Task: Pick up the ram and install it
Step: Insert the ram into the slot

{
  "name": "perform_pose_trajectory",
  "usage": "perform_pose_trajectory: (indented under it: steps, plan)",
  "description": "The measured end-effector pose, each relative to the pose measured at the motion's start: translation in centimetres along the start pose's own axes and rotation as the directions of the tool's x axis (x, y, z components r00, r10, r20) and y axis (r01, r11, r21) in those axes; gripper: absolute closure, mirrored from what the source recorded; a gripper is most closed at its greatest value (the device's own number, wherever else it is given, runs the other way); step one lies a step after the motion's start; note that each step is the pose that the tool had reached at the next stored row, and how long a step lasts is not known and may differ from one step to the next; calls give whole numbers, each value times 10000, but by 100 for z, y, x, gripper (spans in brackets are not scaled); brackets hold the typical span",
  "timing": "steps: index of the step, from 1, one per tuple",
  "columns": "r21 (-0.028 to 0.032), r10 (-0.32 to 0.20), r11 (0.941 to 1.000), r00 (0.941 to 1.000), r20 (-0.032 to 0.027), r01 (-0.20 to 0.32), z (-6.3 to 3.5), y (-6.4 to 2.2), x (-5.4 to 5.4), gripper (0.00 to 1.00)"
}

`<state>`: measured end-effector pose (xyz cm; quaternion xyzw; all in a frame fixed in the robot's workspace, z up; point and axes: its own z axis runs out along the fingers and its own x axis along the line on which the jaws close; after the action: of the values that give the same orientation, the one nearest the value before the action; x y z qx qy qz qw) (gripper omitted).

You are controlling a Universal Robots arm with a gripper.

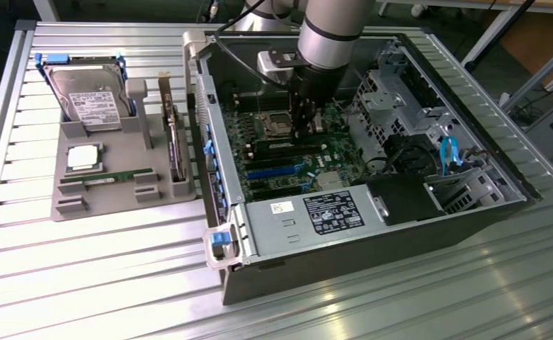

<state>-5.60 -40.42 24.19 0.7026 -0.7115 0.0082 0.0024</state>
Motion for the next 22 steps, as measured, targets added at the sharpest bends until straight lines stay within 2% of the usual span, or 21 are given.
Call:
perform_pose_trajectory:
  steps: [22]
  plan:
    - [-5,14,10000,10000,-4,-14,60,-8,3,87]
